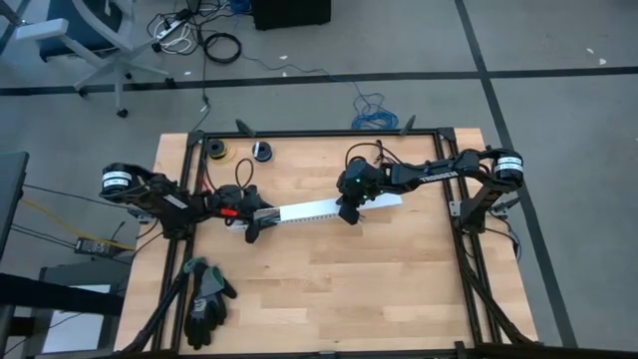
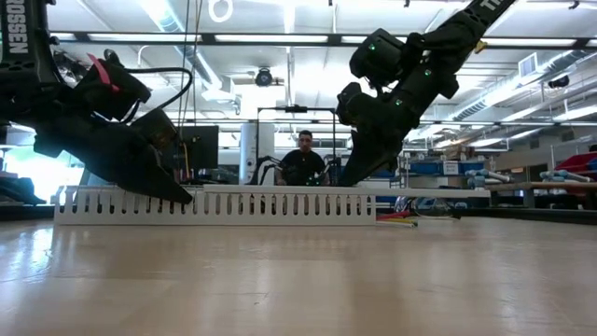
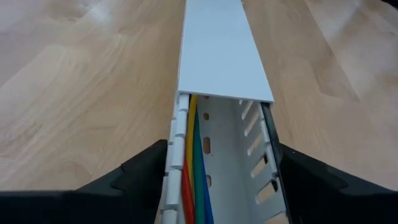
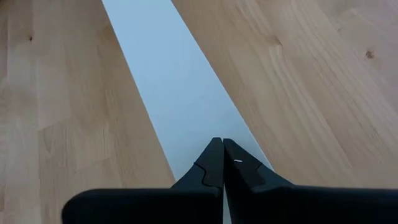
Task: Ziptie cables
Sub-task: Close the cable duct
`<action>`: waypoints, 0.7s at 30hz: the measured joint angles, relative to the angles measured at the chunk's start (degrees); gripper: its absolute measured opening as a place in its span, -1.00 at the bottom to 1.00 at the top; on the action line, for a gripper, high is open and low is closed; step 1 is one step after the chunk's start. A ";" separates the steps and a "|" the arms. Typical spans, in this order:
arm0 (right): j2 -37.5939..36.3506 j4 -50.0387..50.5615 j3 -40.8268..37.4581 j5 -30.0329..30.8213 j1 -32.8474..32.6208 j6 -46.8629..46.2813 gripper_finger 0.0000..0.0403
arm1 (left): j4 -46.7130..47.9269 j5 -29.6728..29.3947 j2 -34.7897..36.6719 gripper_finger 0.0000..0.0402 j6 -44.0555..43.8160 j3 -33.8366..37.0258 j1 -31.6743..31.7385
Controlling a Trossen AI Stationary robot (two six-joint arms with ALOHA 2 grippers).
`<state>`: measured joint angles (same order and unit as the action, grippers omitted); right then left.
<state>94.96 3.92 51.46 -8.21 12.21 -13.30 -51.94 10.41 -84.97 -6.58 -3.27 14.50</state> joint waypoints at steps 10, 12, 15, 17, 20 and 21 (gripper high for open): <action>-5.60 -0.90 -0.04 2.89 -0.59 3.41 -1.00 | 0.80 -0.02 -0.22 0.15 0.28 -2.08 0.00; -8.09 3.19 -0.04 2.87 -0.58 3.38 -1.00 | 1.05 -0.01 -0.22 0.15 0.86 -2.55 0.00; -11.19 11.68 0.00 4.41 0.11 1.39 -1.00 | 1.75 -0.03 -0.28 0.15 2.15 -3.46 0.00; -12.01 17.22 -0.02 5.39 0.58 -0.48 -1.00 | 2.37 -0.20 -0.33 0.15 3.23 -4.22 0.00; -11.16 20.13 -0.61 5.26 0.80 -3.11 -1.00 | 3.73 -0.80 -0.37 0.15 4.73 -5.64 0.00; -10.28 19.93 -0.86 4.98 0.79 -3.49 -1.00 | 4.33 -1.11 -0.37 0.15 4.97 -6.27 0.00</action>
<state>84.67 23.85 50.60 -3.23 12.99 -16.79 -47.62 9.30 -85.34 -1.61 -9.54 14.50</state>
